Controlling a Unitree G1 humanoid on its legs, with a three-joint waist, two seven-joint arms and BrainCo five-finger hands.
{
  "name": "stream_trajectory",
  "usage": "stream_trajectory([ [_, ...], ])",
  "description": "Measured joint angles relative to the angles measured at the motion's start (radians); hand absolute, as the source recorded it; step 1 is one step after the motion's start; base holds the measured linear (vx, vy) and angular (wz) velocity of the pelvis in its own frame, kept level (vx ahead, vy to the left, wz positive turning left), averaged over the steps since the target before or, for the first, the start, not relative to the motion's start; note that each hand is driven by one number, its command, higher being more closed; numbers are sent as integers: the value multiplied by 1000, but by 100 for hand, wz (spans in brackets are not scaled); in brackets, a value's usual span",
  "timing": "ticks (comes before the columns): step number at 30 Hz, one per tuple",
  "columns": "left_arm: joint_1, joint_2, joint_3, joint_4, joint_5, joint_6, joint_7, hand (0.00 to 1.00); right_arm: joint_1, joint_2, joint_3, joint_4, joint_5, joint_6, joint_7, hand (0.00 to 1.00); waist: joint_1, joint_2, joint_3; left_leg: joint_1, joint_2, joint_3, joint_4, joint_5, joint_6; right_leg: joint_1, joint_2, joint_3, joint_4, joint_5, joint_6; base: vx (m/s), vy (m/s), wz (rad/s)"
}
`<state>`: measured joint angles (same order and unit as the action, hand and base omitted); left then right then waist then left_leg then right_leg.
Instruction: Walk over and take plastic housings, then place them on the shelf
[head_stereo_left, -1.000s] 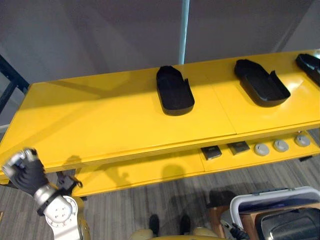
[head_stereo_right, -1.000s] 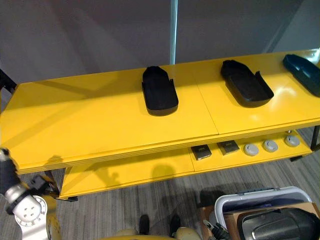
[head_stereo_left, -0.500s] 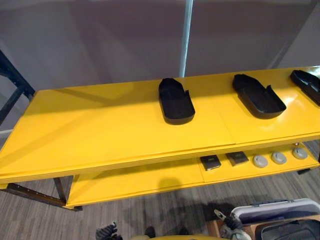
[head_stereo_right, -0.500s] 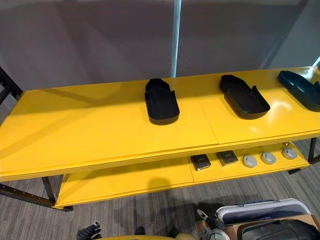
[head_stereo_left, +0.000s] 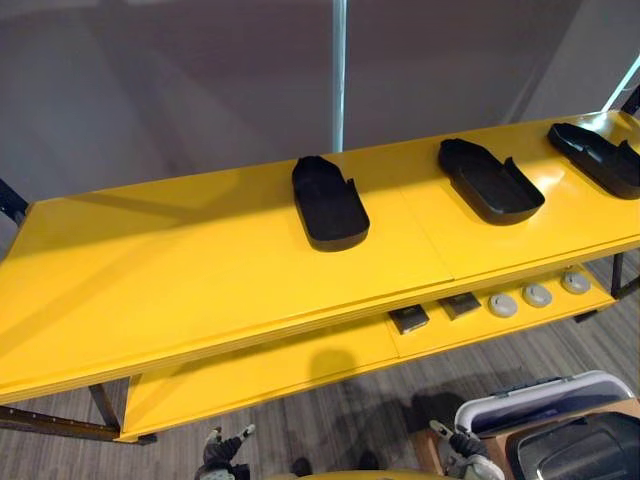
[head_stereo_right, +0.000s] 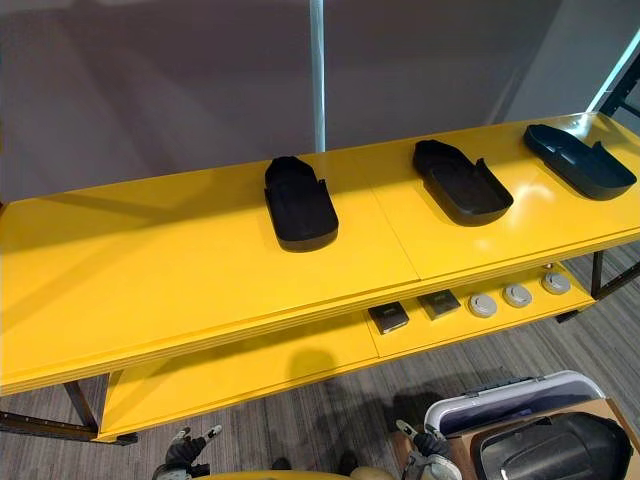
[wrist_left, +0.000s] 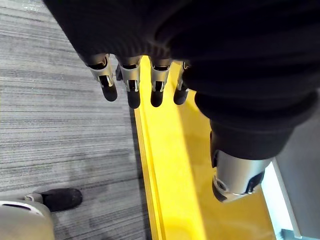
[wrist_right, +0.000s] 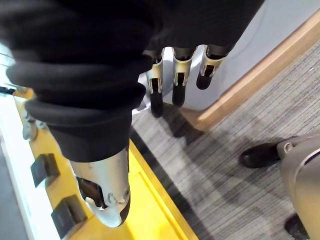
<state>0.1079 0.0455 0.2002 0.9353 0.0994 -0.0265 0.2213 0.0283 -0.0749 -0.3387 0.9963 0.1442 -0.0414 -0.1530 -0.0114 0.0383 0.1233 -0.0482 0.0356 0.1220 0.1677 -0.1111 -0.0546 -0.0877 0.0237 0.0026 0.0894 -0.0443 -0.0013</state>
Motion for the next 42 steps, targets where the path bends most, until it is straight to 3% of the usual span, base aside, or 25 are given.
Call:
stream_trajectory([
  [2, -3, -1, -1, 0, -1, -1, 2, 0, -13, -8, 3, 0, -9, 0, 0, 0, 0, -1, 4, -8, 1, -56, 8, -18, -1, -24, 13, 56, 5, 12, 8, 36, 9, -93],
  [4, -21, 0, 0, 0, -2, -1, 2, 0, -24, -10, 2, 1, -29, 1, -1, 0, -3, 7, 13, 2, 18, -20, 8, -54, 17, -32, 30, 109, -4, 38, 14, 27, 73, -103],
  [10, -132, 21, -1, -3, -7, -8, 4, 0, -72, -1, 7, -10, -36, 7, -20, 0, -4, -43, 67, -42, 30, 219, 98, -123, 63, -92, 43, 330, -78, 161, 77, -80, 125, -111],
  [12, -155, 20, -3, -6, -7, -12, 5, 0, -64, 4, 28, -24, -35, 8, -22, 0, -3, -46, 68, -71, 49, 279, 146, -144, 84, -110, 43, 316, -113, 211, 89, -131, 116, -109],
  [13, -165, 19, -1, -11, -7, -16, 4, 0, -64, 18, 43, -30, -32, 8, -19, 0, 1, -44, 70, -82, 75, 347, 162, -152, 97, -155, 41, 156, -27, 162, 48, -106, 83, -104],
  [14, -166, 19, -1, -12, -7, -16, 4, 0, -64, 20, 43, -29, -32, 8, -19, 0, 1, -40, 72, -80, 80, 356, 161, -152, 97, -163, 41, 120, 2, 147, 37, -94, 87, -107],
  [15, -163, 19, 0, -13, -7, -15, 4, 0, -64, 26, 43, -27, -32, 8, -19, 0, 1, -26, 77, -68, 104, 390, 161, -152, 97, -175, 34, -6, 114, 72, 10, -43, 53, -64],
  [16, -160, 19, 2, -13, -7, -15, 3, 0, -63, 27, 43, -24, -32, 8, -19, 0, 2, -22, 79, -58, 115, 409, 160, -151, 97, -169, 26, -58, 161, 36, 1, -69, 53, -88],
  [18, -127, 26, 5, -22, -7, -14, 1, 0, -62, 23, 43, 12, -33, 8, -19, 0, 3, -14, 74, -29, 149, 480, 160, -149, 93, -107, -38, -212, 272, -75, 5, -55, -31, -88],
  [20, -118, 28, 0, -22, -7, -11, 0, 0, -62, 17, 43, 20, -36, 8, -19, 0, 14, -23, 67, -22, 167, 545, 165, -142, 80, -60, -104, -295, 265, -120, 19, -36, -139, -110],
  [21, -113, 44, -8, -21, -7, -6, 0, 0, -62, 14, 44, 23, -38, 8, -19, 0, 35, -44, 55, -29, 159, 568, 175, -135, 69, -30, -143, -301, 190, -109, 31, -31, -201, -121],
  [22, -111, 52, -13, -19, -7, -4, 0, 0, -67, 11, 44, 29, -39, 8, -19, 0, 36, -53, 50, -37, 156, 565, 183, -132, 63, -22, -138, -285, 143, -117, 54, -27, -261, -107],
  [24, -112, 34, -35, 5, -8, 1, 2, 0, -79, -28, 44, 54, -41, 9, -20, 0, 29, -16, 42, -34, 187, 522, 182, -107, 27, 0, -75, -214, 62, -56, 29, 9, -278, -95],
  [29, -121, 19, -72, 22, -8, 1, -1, 0, -45, -54, 40, 49, -43, 8, -20, 0, 22, -12, 41, 34, 262, 510, 258, -101, 16, 30, -10, -138, 84, -53, 19, 20, -210, -80],
  [30, -127, 8, -87, 22, -7, 1, -3, 0, -31, -62, 36, 47, -39, 6, -20, 0, 19, -10, 41, 25, 278, 480, 326, -101, 17, 30, -5, -106, 107, -66, 0, -13, -129, -64],
  [31, -128, 2, -93, 22, -7, 1, -4, 0, -26, -60, 35, 47, -37, 6, -21, 0, 16, -10, 42, 13, 276, 445, 355, -101, 18, 31, -6, -94, 113, -72, -10, -31, -49, -64],
  [32, -127, -8, -114, 24, -7, 1, -5, 0, -22, -63, 32, 44, -32, 6, -22, 0, 13, -13, 47, -18, 240, 312, 369, -129, -1, 30, -10, -67, 122, -75, -13, -28, 32, -44],
  [33, -125, -11, -122, 26, -7, 1, -6, 0, -19, -63, 26, 44, -30, 7, -23, 0, 14, -12, 48, -25, 208, 244, 355, -144, -9, 30, -16, -52, 123, -75, -13, -42, 94, -59],
  [34, -124, -11, -127, 27, -8, 2, -8, 0, -19, -58, 8, 44, -24, 6, -24, 0, 10, -8, 47, -38, 144, 140, 319, -154, -16, 30, -31, -25, 127, -75, -13, -55, 151, -52],
  [36, -109, -12, -134, 27, -11, 2, -8, 0, -13, -52, -9, 44, -1, 6, -29, 0, 7, -2, 50, -47, 71, 27, 212, -147, -27, 28, -45, 5, 137, -88, -4, -81, 217, -54],
  [37, -99, -4, -152, 34, -11, 3, -9, 0, 3, -50, -15, 41, 6, 5, -44, 0, 5, 18, 45, -33, 53, -3, 155, -112, -2, 12, -40, 29, 167, -109, 27, -64, 246, -46],
  [38, -92, 1, -152, 38, -13, 4, -9, 0, 10, -39, -19, 40, 13, 5, -45, 0, 5, 20, 40, -26, 49, 12, 146, -116, 2, 16, -46, 28, 166, -111, 32, -37, 270, -33],
  [42, -87, 12, -152, 51, -13, 10, -8, 0, 40, 7, -47, 38, 45, 6, -45, 0, -1, 4, 25, -11, 5, 53, 79, -107, 19, 17, -91, 37, 109, -76, 69, 54, 148, -9],
])
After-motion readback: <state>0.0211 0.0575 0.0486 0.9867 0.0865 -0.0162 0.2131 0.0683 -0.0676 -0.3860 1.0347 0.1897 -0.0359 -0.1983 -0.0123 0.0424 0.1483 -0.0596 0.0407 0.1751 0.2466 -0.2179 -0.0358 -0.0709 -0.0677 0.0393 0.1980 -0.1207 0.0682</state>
